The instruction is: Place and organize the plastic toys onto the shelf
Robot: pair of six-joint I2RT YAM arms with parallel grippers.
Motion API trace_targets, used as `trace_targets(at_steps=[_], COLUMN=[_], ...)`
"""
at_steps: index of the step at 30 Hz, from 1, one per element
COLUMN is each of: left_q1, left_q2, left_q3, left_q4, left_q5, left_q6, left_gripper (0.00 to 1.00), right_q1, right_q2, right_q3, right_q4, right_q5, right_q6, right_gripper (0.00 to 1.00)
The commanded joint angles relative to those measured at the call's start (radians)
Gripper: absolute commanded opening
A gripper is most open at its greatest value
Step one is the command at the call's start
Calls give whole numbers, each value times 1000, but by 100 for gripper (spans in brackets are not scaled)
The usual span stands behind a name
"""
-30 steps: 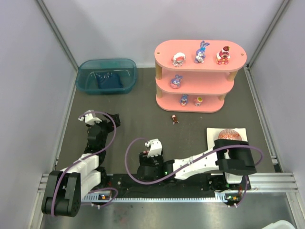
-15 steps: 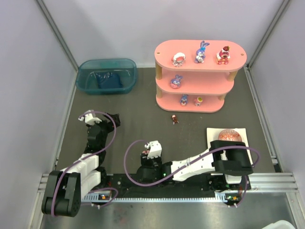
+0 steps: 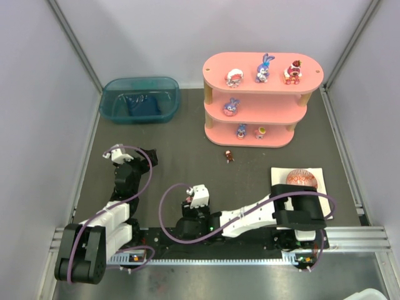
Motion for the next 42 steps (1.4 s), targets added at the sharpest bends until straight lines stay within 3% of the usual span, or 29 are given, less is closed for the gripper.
trace_targets(at_steps=[1,13,22,26,35,42], left_q1=[2,2,2,2,2,2], left_q2=[-18,-18,-16,-18,-21,-18], left_q3=[4,4,4,6,6,7], left_q4=[49,49,49,49,45,46], left_q5=[1,1,1,1,-4,-2], left_q6=[0,-2,-2,1,3,3], left_gripper=[98,98,98,98,98,98], right_q1=[-10,-25,-30,-30,8,10], right_q2=[17,29,32,23,-96,-265], right_q3=[47,61,66,66,32,-22], right_q4=[-32,-55,-66,-69,-72,-72], right_q5=[-10,-30,-35,-33,17,46], right_q6=[32,52,58,55,-17,-208], right_gripper=[52,48,34,22,0,0])
